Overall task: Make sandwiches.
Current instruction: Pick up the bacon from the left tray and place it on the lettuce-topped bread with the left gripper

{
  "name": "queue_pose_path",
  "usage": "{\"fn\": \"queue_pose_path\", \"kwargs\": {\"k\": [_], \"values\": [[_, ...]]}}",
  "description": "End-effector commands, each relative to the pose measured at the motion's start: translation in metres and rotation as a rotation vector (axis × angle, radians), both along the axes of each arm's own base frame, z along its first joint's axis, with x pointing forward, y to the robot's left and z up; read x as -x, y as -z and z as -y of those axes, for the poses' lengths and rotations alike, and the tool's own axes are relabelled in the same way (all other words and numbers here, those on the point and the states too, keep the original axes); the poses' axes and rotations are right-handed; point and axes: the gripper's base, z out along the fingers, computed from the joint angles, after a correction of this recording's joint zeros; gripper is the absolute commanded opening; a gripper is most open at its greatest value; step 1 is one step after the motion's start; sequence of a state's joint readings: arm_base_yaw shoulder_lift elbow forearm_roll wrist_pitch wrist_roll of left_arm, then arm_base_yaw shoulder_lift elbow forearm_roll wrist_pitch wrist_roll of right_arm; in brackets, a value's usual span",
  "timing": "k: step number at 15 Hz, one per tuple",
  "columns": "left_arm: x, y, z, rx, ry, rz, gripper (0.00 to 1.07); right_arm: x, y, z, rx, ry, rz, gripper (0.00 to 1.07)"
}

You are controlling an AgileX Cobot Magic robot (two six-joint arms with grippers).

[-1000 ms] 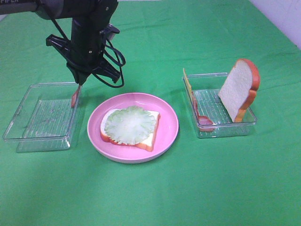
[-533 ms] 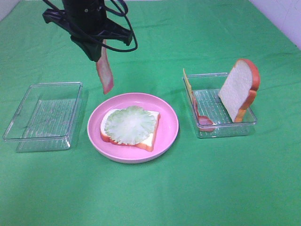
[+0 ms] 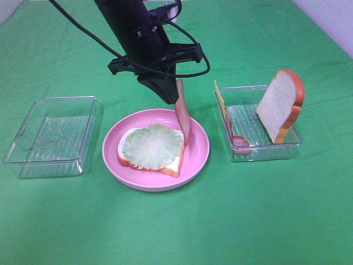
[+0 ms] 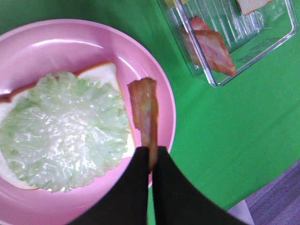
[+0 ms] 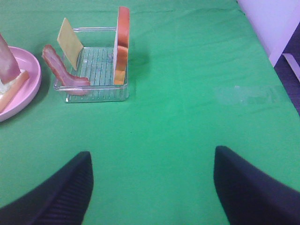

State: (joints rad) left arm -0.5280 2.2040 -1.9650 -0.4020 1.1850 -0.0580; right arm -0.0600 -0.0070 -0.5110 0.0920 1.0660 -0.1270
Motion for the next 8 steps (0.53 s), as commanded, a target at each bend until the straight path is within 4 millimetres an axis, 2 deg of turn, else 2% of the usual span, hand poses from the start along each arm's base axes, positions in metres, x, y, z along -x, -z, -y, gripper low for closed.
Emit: {"fn": "queue_pose_path", "kwargs": {"k": [1,5,8], "values": [[0.000,0.017,0.004,-0.011,0.013,-0.047,0.00,0.001,0.001,0.000,0.010,0.000,0.016,0.69],[-0.001,0.031,0.003,-0.051,0.024,-0.079,0.00,0.001,0.001,0.000,0.010,0.000,0.016,0.69],[-0.003,0.036,-0.010,-0.203,-0.052,-0.085,0.00,0.001,0.001,0.000,0.010,0.000,0.016,0.69]]}}
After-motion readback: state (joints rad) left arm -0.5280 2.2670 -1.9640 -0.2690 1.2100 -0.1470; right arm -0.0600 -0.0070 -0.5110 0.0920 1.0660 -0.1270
